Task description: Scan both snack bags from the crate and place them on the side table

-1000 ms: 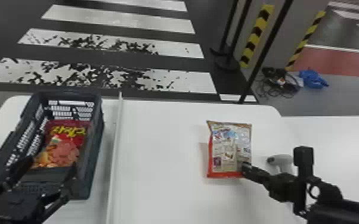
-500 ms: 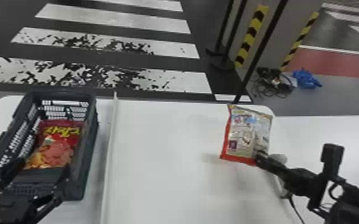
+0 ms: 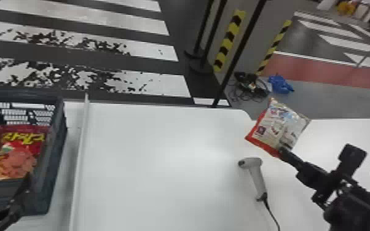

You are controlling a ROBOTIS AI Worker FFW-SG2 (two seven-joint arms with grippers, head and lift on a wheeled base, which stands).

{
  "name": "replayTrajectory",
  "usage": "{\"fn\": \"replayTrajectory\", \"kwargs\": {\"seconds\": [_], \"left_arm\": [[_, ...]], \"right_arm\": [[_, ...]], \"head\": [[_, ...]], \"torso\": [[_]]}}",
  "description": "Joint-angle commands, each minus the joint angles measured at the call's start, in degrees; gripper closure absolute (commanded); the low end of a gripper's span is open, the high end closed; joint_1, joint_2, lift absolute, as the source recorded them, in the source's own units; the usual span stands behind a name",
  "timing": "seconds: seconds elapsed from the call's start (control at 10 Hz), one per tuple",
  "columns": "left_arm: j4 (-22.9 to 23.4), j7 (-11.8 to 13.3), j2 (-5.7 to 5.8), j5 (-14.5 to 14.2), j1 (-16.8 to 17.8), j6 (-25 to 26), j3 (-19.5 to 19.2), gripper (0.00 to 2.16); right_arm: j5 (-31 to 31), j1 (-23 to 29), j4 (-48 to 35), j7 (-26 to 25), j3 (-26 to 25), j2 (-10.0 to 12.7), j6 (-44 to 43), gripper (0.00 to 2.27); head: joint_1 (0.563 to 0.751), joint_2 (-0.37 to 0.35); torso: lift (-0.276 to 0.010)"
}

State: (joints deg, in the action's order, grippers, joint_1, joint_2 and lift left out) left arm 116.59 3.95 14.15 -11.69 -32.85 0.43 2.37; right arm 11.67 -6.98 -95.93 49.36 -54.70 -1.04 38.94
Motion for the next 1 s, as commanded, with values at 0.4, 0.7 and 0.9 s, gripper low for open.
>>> {"fn": "replayTrajectory", "kwargs": {"seconds": [0.4,0.7,0.9], "left_arm": [[0.5,0.3,0.09,0.0,-1.1,-1.3,-0.4,0.09],[0.7,0.4,0.18,-0.3,-2.0,-2.4,-0.6,0.09],[0.8,0.4,0.18,-0.3,-2.4,-3.3,-0.7,0.09]], "right_arm": [[-10.9,-0.5,21.8,-21.5,-3.7,-10.5,-10.9,2.22],[-10.8,-2.8,33.3,-25.0,-3.8,-16.0,-15.1,2.20],[-10.4,-3.0,36.4,-26.2,-3.9,-16.4,-20.2,0.94]], "head": [[0.695,-0.350],[0.695,-0.350],[0.695,-0.350]], "torso": [[-0.098],[-0.098],[-0.098]]}}
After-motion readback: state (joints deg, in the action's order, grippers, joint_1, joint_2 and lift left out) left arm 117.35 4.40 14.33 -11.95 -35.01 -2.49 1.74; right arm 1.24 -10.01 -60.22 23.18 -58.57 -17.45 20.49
